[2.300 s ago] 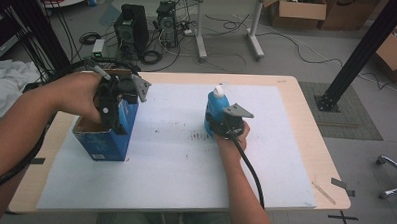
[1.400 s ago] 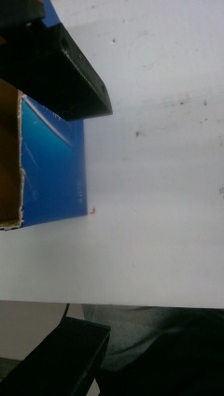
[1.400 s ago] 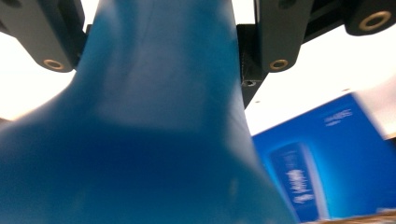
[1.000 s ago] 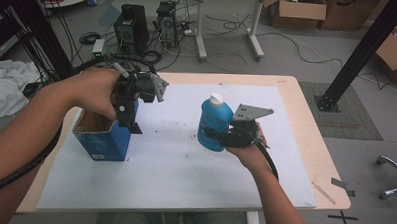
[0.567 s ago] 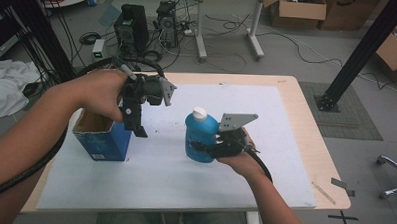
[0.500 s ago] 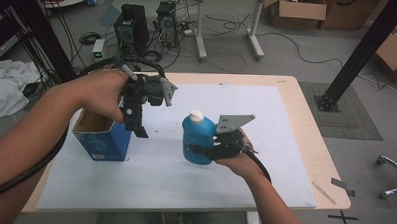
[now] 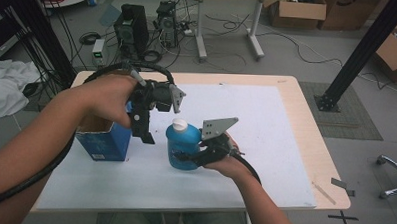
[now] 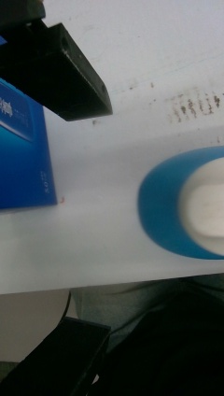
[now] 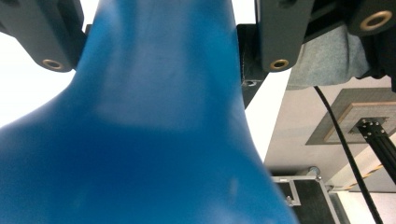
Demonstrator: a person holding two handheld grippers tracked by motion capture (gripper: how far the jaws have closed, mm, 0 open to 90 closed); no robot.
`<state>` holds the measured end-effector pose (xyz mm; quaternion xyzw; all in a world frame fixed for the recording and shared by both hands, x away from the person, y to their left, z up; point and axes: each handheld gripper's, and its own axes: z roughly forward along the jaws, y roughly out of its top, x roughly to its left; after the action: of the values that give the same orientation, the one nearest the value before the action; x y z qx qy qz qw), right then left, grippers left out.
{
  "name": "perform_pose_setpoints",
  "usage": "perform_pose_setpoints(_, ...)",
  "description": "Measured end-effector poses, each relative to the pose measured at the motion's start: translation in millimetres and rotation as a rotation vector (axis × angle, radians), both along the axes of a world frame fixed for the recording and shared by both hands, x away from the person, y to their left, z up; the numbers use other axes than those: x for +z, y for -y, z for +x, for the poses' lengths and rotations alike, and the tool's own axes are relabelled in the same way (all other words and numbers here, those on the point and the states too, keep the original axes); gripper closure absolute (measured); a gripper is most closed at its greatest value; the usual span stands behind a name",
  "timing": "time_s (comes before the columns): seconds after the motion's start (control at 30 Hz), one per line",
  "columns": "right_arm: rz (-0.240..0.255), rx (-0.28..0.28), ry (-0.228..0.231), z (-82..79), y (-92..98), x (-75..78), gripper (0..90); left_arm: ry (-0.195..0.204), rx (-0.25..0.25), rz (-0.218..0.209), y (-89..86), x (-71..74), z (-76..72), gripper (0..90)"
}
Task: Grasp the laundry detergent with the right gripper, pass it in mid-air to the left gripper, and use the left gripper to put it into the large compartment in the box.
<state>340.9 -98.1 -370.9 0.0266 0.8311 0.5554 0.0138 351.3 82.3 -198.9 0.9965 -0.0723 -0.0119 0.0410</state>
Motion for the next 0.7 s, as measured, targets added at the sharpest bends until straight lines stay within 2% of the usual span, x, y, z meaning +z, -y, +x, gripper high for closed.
perform_pose_setpoints(0.23,-0.001,0.017,0.013,0.2,-12.8,0.8,45.1,-0.015,-0.006,0.006,7.1,-8.2,-1.1,0.1)
perform_pose_setpoints(0.4,-0.001,0.031,0.025,1.2,-25.1,5.5,45.1,-0.022,-0.014,0.028,15.8,-15.1,-2.5,0.1)
perform_pose_setpoints(0.7,0.002,0.034,0.033,4.0,-30.5,9.4,45.1,-0.030,-0.007,0.030,20.3,-22.3,-2.1,0.1)
